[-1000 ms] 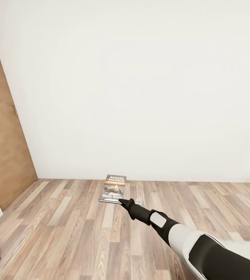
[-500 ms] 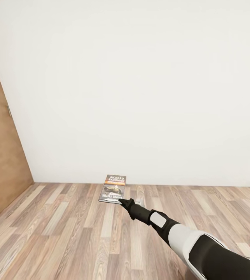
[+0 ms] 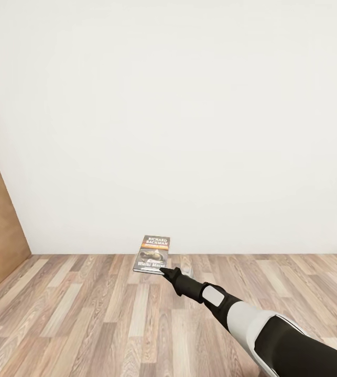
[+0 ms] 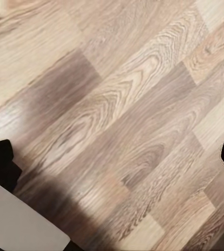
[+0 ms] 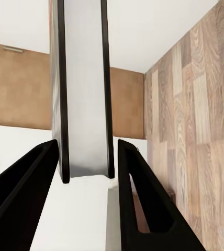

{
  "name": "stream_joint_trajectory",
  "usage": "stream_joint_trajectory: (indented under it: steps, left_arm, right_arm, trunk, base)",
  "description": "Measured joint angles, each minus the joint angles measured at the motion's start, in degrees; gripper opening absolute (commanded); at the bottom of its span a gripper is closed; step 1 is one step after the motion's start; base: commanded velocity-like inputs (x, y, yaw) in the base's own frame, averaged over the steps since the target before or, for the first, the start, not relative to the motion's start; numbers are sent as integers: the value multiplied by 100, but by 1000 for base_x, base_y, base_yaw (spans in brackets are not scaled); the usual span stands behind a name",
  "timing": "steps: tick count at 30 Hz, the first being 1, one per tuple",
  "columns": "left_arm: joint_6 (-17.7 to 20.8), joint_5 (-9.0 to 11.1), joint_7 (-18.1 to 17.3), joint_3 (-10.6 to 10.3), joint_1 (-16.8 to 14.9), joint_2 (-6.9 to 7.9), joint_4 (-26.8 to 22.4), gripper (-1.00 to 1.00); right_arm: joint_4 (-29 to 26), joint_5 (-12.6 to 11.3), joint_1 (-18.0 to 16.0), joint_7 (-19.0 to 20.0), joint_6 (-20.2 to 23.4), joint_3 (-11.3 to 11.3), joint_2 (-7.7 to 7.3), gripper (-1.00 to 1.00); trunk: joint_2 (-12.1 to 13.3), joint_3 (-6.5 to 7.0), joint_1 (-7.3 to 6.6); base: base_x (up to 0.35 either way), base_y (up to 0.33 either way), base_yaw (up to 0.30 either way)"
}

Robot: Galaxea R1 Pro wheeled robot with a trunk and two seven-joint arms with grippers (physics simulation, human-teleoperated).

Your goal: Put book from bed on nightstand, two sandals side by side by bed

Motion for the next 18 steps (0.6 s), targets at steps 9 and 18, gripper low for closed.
stream_joint_trajectory:
  steps: [9,18]
  left_arm:
    - [5,1,2,-1,0,0,0,100]
    - [5,0,4,-1,-1,2,0,100]
  right_arm:
    - [-1,0,0,-1,5,-1,-1,-100]
    - [-2,0,1,-6,1,-1,-1,-100]
  trunk:
    - [0,0,0]
    - [0,0,0]
  base:
    - [290,16,-156]
    - [295,109,-199]
